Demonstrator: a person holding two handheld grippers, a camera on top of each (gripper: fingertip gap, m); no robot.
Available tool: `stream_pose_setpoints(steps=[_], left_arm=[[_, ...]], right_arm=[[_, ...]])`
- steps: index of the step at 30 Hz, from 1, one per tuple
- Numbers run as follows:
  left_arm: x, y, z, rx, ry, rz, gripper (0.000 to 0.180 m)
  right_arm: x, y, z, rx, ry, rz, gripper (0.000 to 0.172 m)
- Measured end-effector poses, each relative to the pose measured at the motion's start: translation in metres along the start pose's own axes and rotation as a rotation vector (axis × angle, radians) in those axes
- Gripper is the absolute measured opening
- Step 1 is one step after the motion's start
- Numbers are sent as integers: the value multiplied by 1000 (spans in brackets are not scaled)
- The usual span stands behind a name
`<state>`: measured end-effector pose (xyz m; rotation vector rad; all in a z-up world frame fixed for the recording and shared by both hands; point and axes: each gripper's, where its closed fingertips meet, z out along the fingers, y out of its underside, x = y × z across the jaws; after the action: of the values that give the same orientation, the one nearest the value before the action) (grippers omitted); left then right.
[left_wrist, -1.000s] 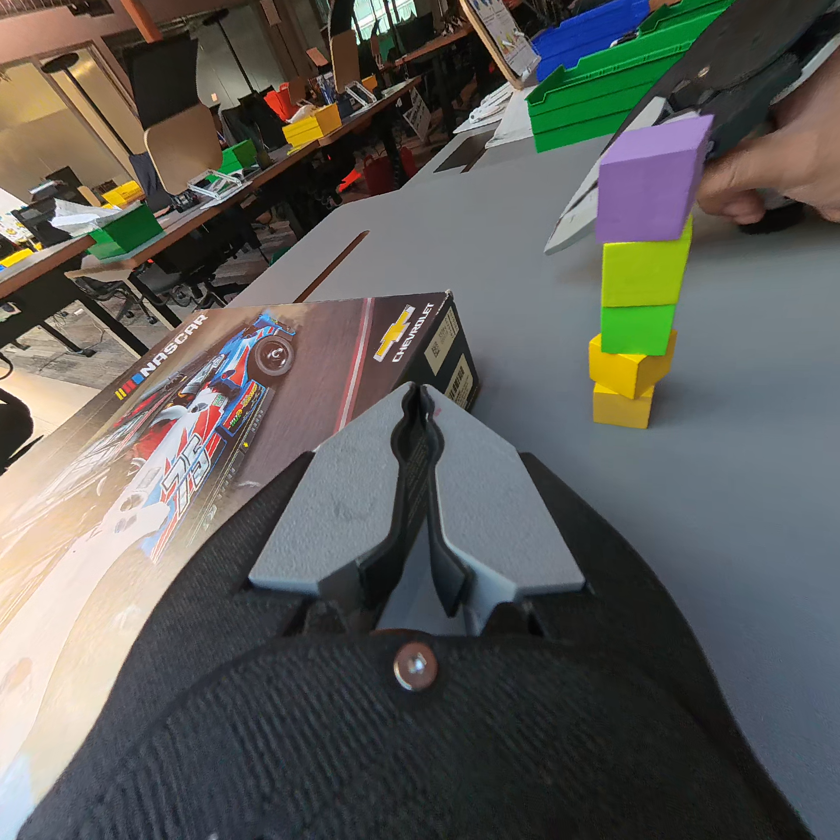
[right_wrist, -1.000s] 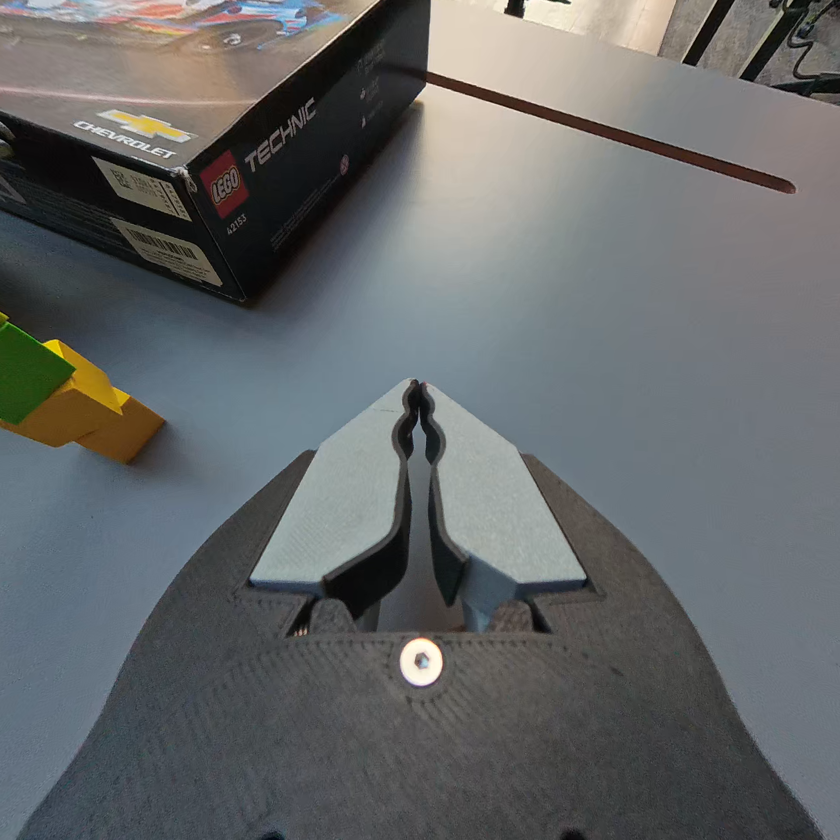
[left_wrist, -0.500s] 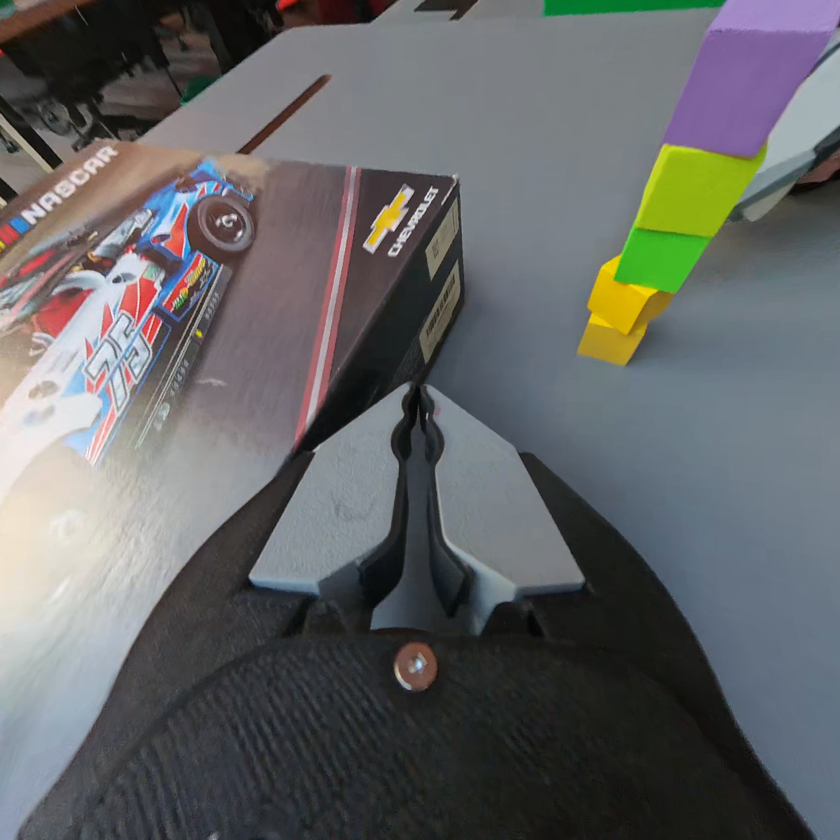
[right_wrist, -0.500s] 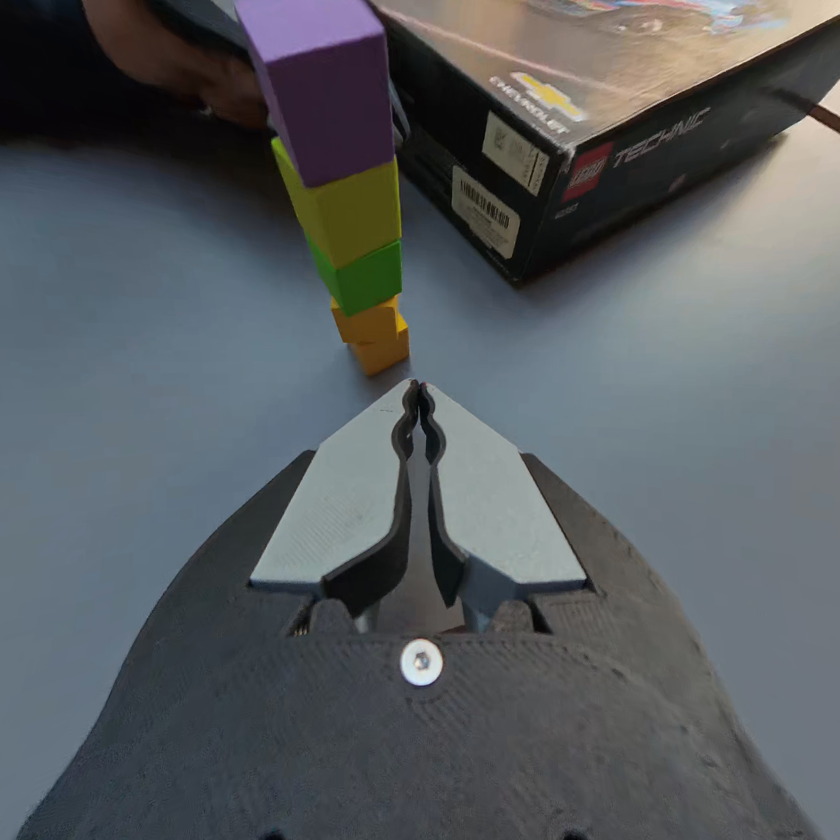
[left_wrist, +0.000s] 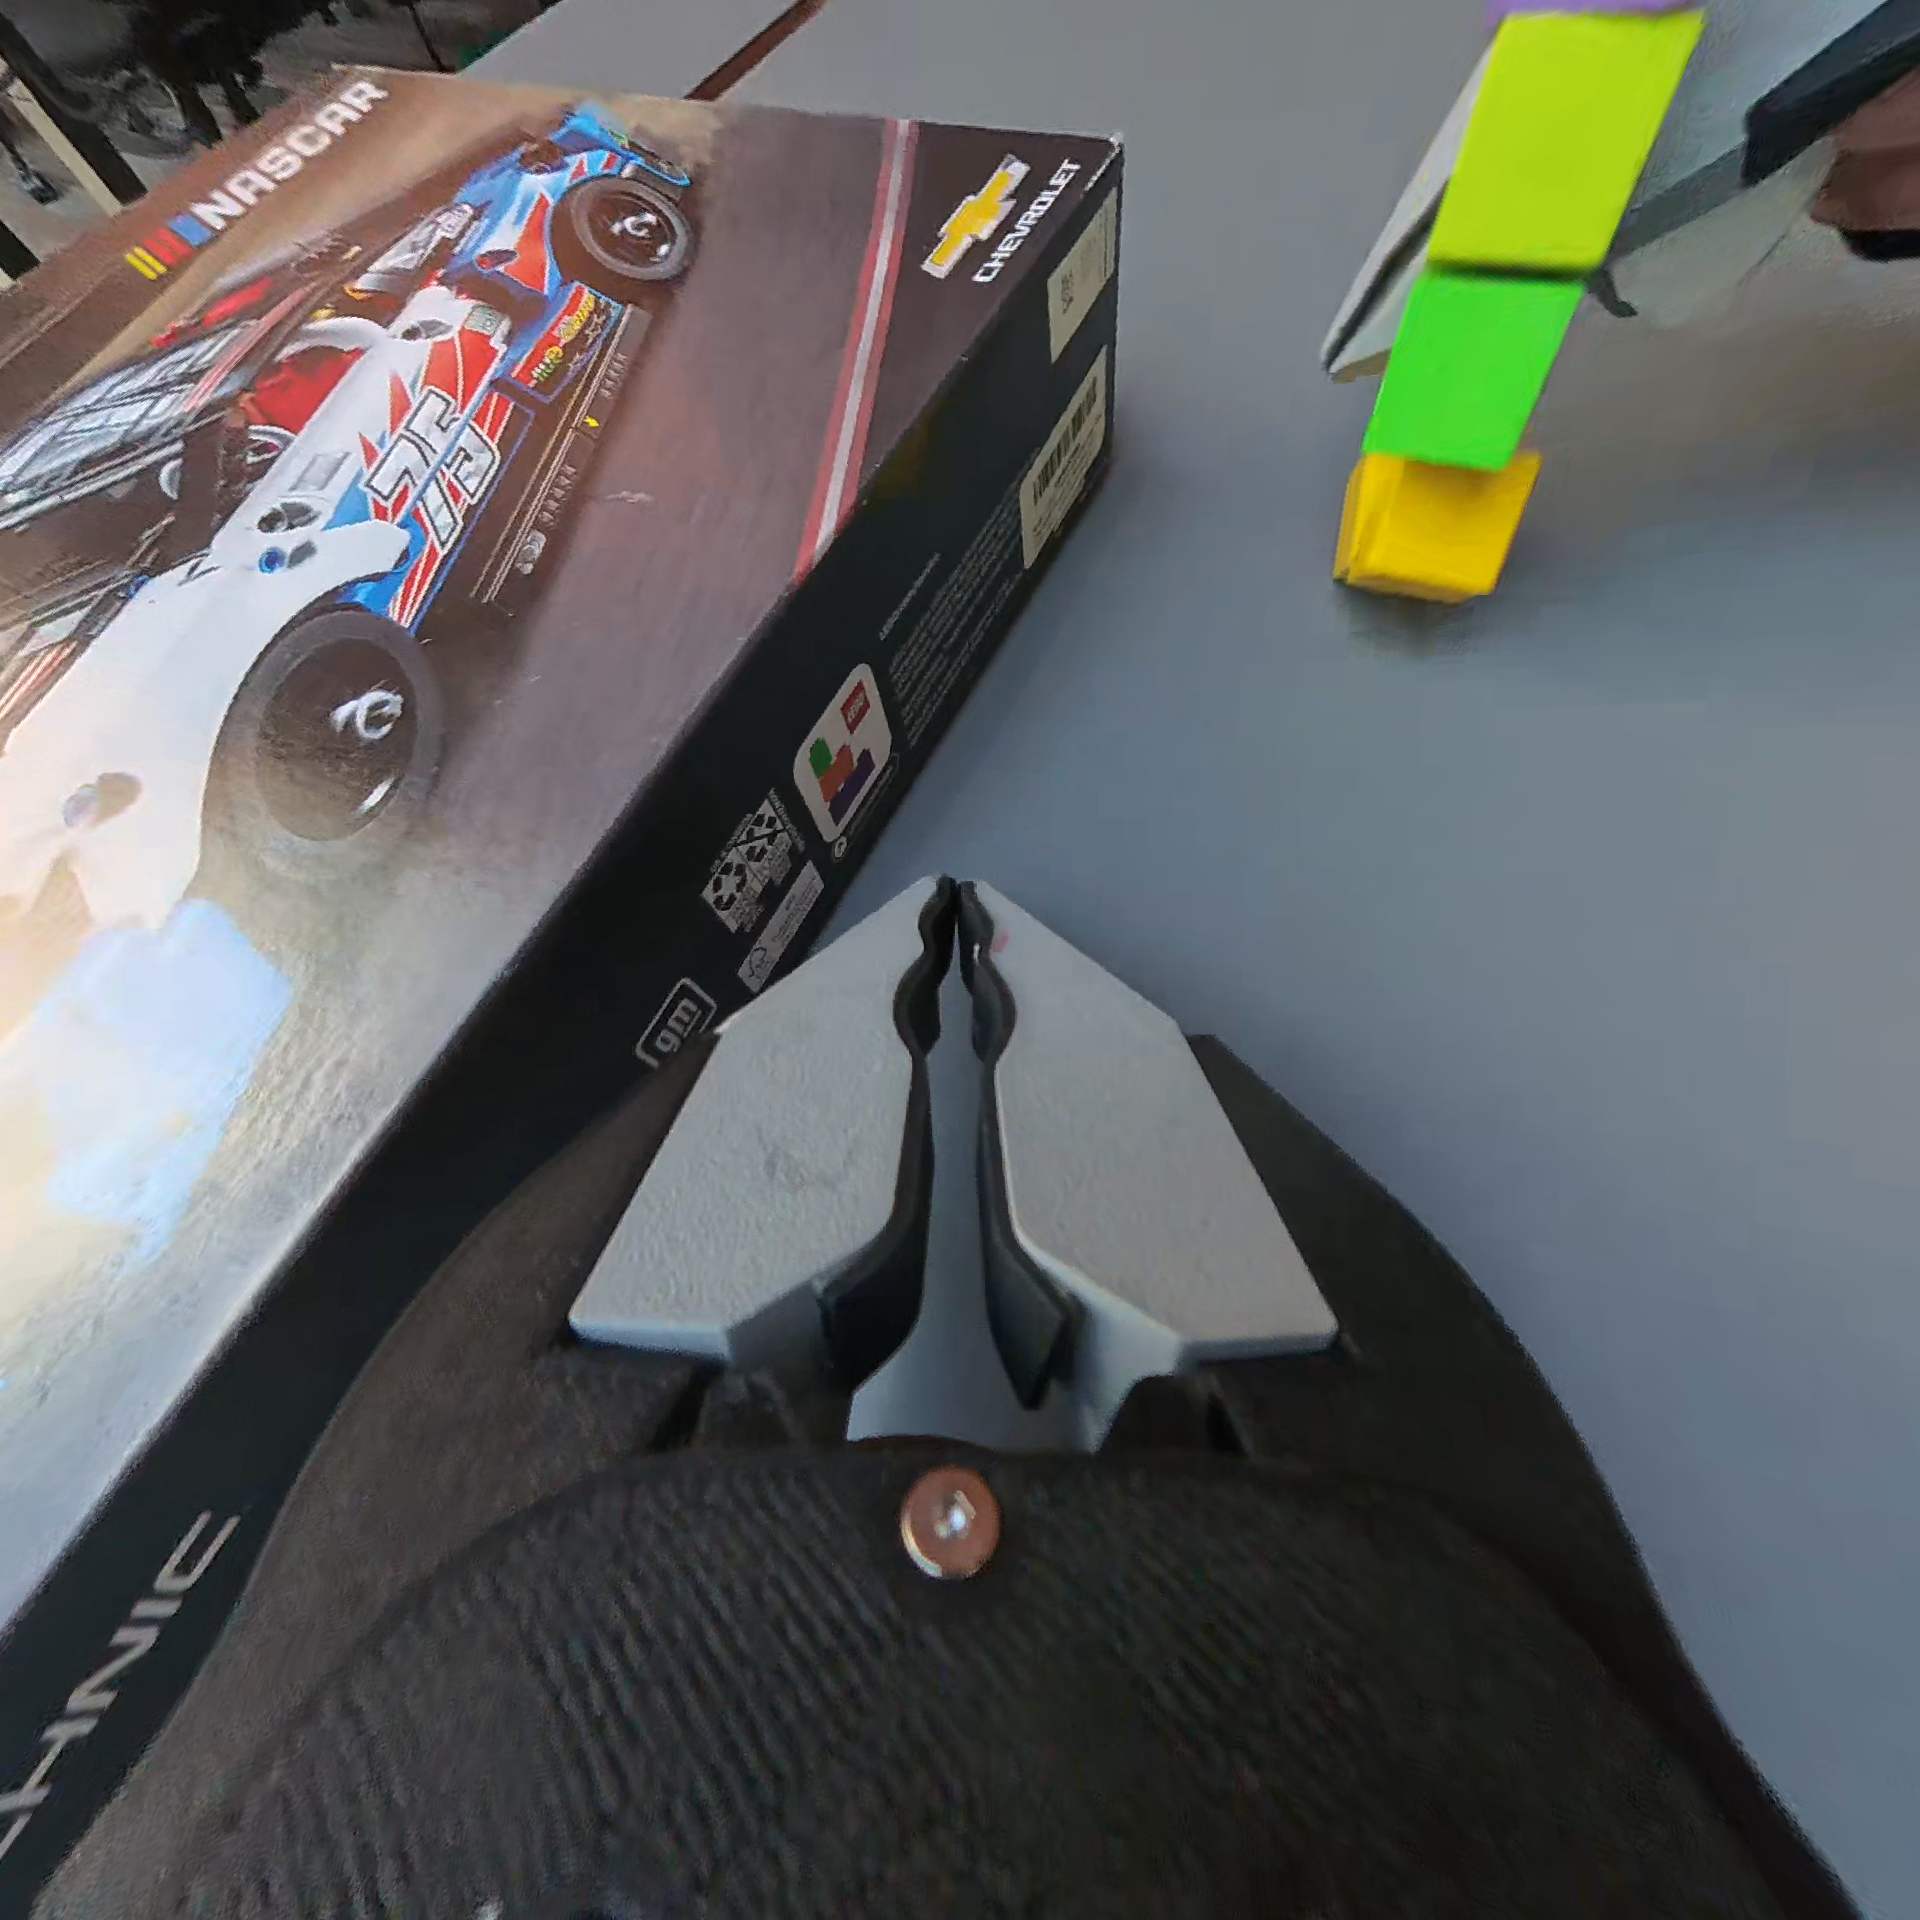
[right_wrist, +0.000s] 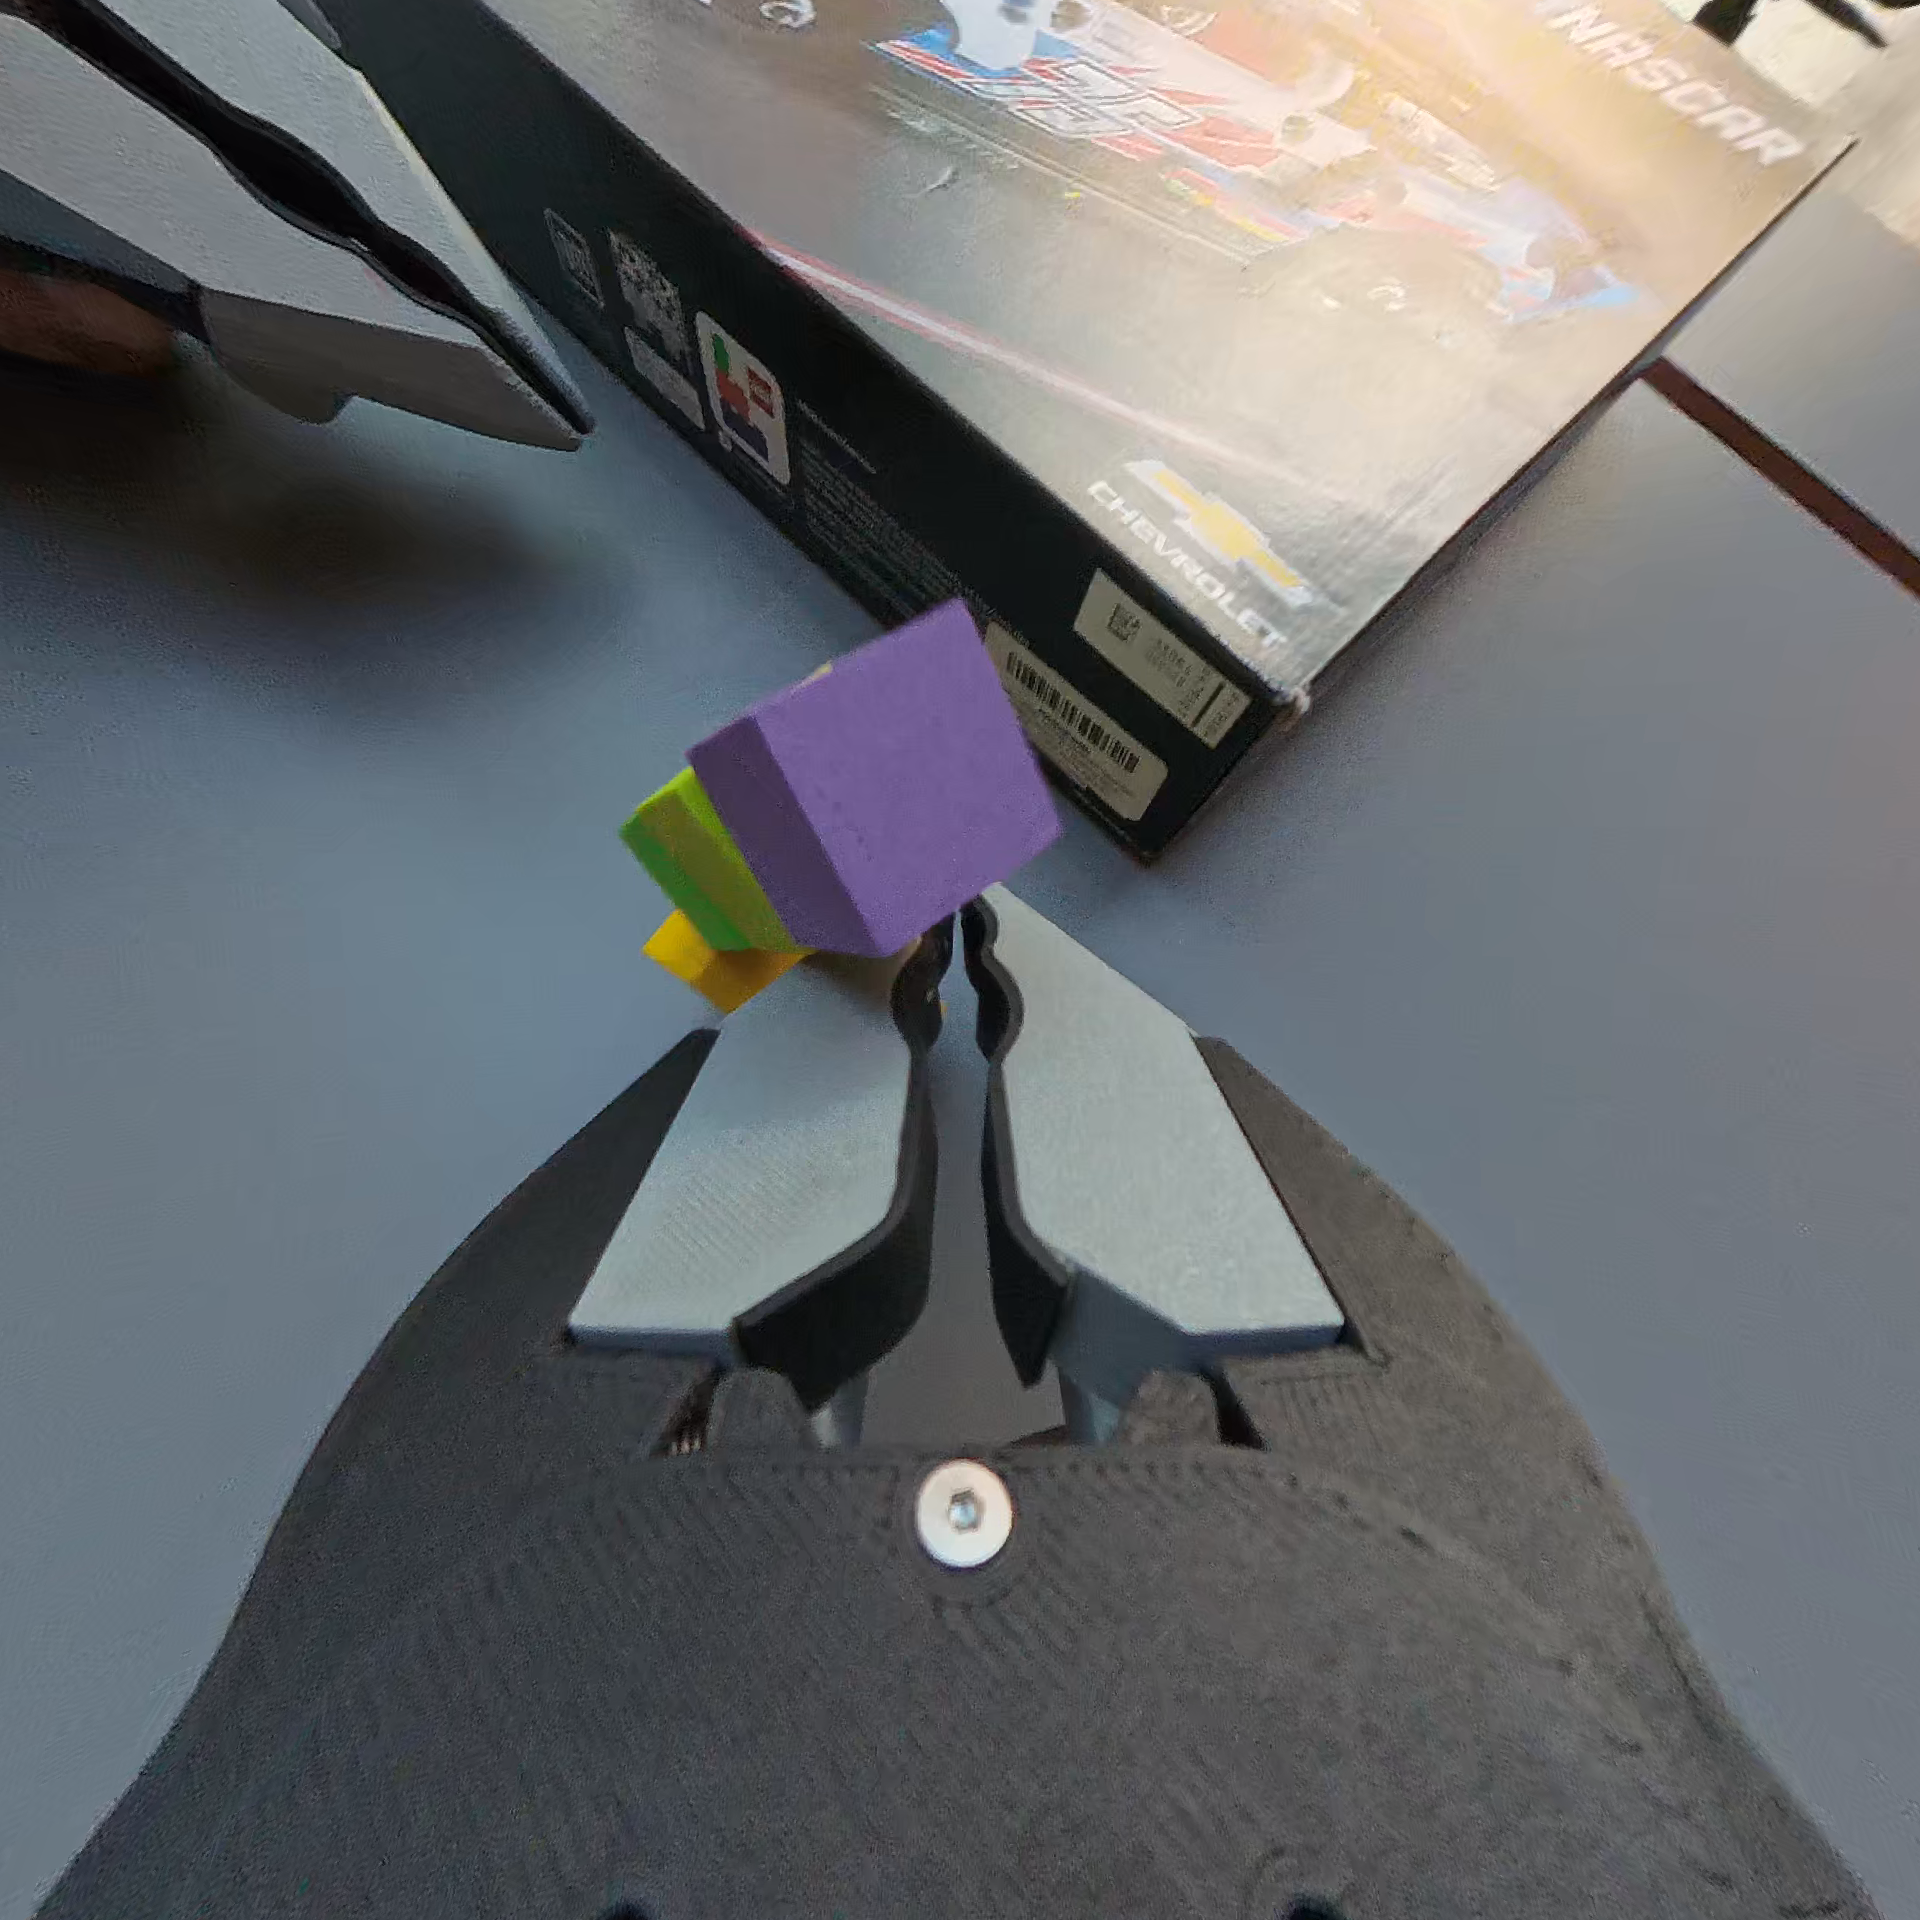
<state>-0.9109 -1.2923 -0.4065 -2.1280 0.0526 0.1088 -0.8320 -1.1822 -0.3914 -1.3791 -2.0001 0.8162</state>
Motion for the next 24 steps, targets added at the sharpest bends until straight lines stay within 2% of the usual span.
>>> stream_pose_setpoints(steps=[3, 8, 10, 13, 15, 24], left_arm=[[-1, 9, -4, -36, -5, 38, 0], [-11, 21, -14, -60, -47, 83, 0], [-11, 21, -14, -61, -31, 63, 0], [-9, 23, -13, -77, -16, 68, 0], [-7, 24, -12, -84, -18, 89, 0], [0, 31, -8, -136, -36, 191, 2]], right_arm=[[20, -5, 2, -17, 117, -17, 0], [65, 22, -8, 82, 225, 111, 0], [75, 33, -12, 80, 212, 202, 0], [77, 15, -25, 253, 149, 306, 0], [77, 12, -31, 297, 136, 336, 0], [71, 11, -26, 282, 123, 323, 0]])
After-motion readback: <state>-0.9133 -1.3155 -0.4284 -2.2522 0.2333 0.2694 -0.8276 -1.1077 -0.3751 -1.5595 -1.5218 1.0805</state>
